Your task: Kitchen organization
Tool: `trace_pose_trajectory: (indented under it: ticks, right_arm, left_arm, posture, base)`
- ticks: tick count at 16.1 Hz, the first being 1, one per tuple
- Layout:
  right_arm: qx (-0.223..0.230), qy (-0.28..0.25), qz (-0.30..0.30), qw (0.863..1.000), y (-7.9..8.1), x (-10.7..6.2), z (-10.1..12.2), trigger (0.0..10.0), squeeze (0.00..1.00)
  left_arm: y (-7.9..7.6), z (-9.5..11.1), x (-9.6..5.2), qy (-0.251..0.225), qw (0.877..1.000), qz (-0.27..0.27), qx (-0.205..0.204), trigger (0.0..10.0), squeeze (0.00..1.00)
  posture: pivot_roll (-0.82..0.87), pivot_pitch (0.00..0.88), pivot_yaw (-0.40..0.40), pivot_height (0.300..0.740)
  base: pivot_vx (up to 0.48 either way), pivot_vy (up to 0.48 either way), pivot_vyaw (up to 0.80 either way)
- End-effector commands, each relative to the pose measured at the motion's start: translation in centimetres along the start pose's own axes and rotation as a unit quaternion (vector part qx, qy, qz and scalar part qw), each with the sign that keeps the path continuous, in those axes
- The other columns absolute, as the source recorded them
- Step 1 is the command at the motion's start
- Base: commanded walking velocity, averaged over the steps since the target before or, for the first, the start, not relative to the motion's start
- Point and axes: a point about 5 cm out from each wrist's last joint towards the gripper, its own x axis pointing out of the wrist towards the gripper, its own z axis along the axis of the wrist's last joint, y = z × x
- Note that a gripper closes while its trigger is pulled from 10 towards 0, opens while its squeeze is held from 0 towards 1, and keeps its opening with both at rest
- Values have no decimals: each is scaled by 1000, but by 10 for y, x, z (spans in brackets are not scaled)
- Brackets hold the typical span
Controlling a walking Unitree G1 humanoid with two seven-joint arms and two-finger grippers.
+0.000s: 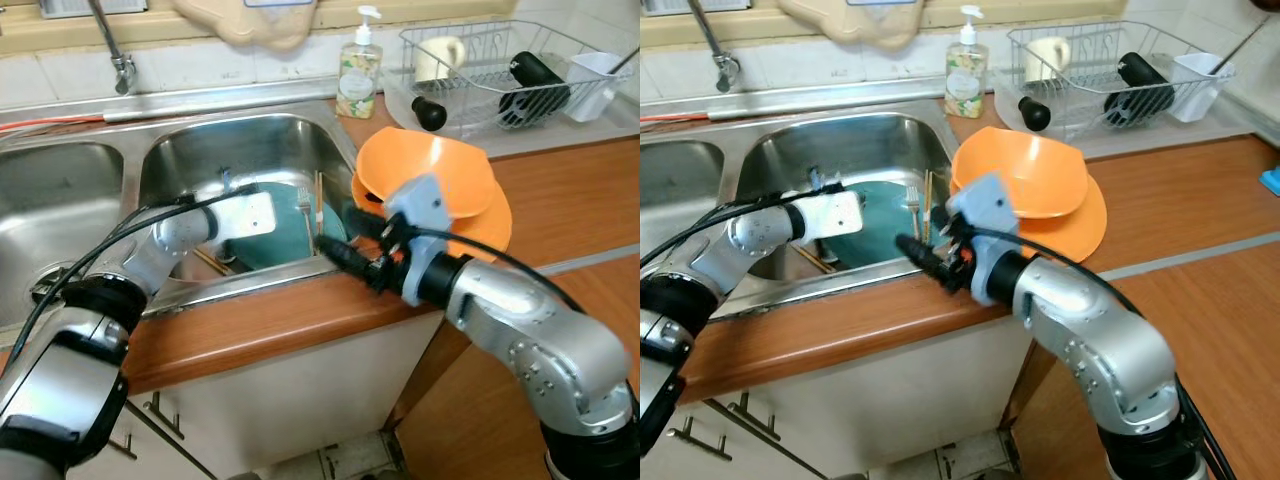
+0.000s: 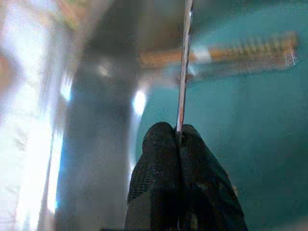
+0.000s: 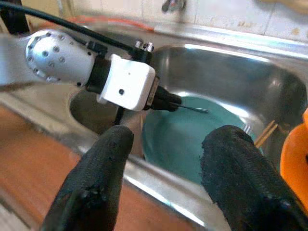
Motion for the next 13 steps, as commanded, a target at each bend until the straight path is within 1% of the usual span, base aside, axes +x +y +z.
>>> trace_pose_trajectory:
  ticks: [1,2,3,4,5,6,7,10,13]
  right_arm:
    - [-10,7,-1,1000,1,-1,0,10000,1000]
    - [-17,18,-2,1000,0,0,-3,10000,1000]
    - [-19,25,-3,1000,-1,-1,-5,10000,1000]
    - [-19,26,-3,999,-1,-1,-5,10000,1000]
    - [-23,31,-3,999,-2,0,-6,10000,1000]
    - [-24,32,-4,999,-3,0,-6,10000,1000]
    - [-27,34,-5,999,-3,0,-6,10000,1000]
    - [-28,39,-6,999,-1,-1,-9,10000,1000]
    - [-32,42,-8,999,-2,-2,-10,10000,1000]
  left_arm:
    - [0,-3,1,17,1000,-7,3,9843,0]
    - [-3,-8,3,38,999,-17,-7,10000,0]
    - [-5,-10,4,44,998,-24,-22,10000,0]
    - [-5,-10,5,46,998,-26,-25,10000,0]
    - [-7,-10,7,45,998,-41,-34,10000,878]
    - [-7,-10,7,44,997,-43,-37,10000,878]
    - [-9,-11,7,43,997,-47,-49,10000,1000]
    - [-18,-13,7,42,995,-74,-52,10000,1000]
    - [-18,-12,7,36,995,-71,-55,10000,1000]
  posture:
    - [-154,0,32,740]
    - [-155,0,31,740]
    - [-155,0,28,740]
    - [-155,0,28,740]
    - [-161,0,28,740]
    - [-163,0,29,740]
    - [-164,0,31,740]
    - [-165,0,34,740]
    - [-167,0,33,740]
  base:
    - [0,0,0]
    - [0,0,0]
    - [0,0,0]
    - [0,0,0]
    - [0,0,0]
    - [0,0,0]
    - [0,0,0]
    - [0,0,0]
    - [0,0,0]
